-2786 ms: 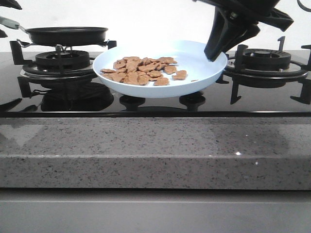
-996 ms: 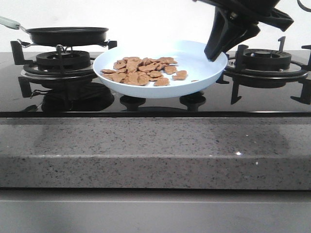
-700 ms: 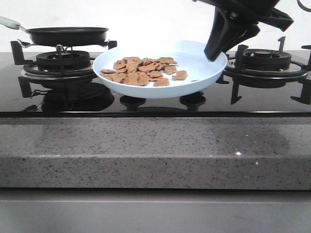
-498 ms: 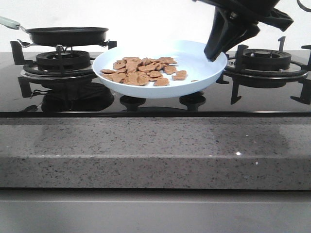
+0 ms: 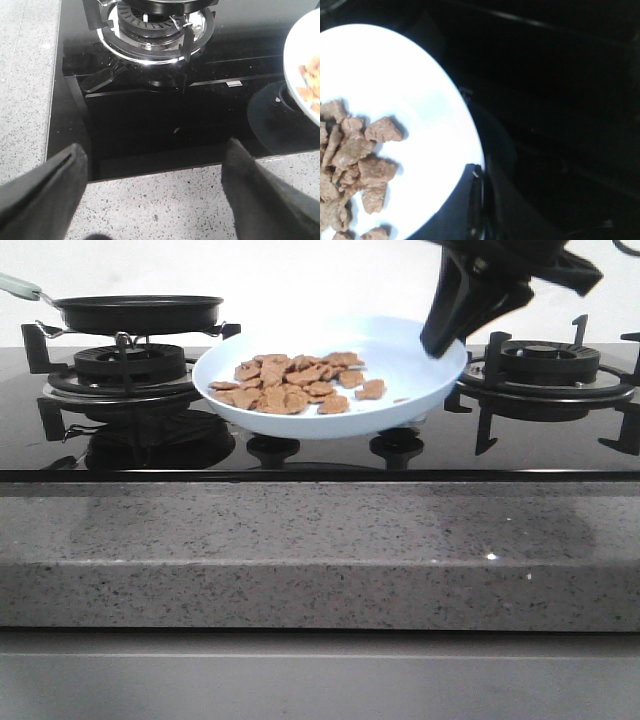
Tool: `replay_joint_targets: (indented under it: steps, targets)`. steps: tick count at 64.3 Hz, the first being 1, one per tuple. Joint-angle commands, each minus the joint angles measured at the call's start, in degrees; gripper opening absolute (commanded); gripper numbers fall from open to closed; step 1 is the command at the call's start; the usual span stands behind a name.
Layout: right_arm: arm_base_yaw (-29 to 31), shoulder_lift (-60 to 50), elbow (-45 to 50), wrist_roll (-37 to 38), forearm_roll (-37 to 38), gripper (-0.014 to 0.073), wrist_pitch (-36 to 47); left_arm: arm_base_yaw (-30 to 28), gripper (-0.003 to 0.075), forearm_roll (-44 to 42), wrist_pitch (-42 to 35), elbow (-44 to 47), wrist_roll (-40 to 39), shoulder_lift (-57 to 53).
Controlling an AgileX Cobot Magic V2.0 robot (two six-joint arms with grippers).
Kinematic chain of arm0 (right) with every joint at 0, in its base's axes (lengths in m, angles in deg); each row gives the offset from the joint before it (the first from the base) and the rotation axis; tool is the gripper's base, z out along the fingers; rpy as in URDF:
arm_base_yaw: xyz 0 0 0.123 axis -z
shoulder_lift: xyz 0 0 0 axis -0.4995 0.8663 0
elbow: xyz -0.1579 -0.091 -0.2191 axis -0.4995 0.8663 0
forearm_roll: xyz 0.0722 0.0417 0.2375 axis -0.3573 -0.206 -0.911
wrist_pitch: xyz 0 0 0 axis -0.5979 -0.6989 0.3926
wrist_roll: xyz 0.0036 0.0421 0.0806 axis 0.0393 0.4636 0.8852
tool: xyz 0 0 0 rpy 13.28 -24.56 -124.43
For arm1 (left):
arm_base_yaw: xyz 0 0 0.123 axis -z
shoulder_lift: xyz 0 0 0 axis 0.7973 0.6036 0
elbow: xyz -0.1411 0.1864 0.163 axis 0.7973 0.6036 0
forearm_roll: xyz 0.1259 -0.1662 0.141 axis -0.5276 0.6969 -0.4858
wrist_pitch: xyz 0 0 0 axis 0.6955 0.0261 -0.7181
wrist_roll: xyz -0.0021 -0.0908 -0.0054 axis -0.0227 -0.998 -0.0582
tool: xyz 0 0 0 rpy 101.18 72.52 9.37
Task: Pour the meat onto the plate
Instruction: 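Carry the plate of meat with the right gripper between the knobs and lower it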
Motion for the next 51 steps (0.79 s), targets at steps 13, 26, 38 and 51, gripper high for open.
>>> replay_joint_targets:
  steps: [13,26,38,51]
  targets:
    - [4.2,3.0,-15.2,-0.4,-1.2,-0.0113,-3.0,0.3,0.0547,0.2,-4.3,-1.6,-0.6,0.7]
    - [6.7,11.0,-26.0,-0.4,-1.4,-0.0113,-7.6,0.3,0.0547,0.2,-4.3,-1.6,-0.6,0.8]
    - [7.0,18.2,-32.8,-0.4,-1.4,-0.0113,-8.0,0.3,0.0547,0.2,-4.3,-1.6,-0.6,0.8]
    - [7.0,23.4,-36.0,-0.4,-2.0,-0.0113,-7.7,0.3,0.0547,0.2,-4.3,-1.6,-0.6,0.8]
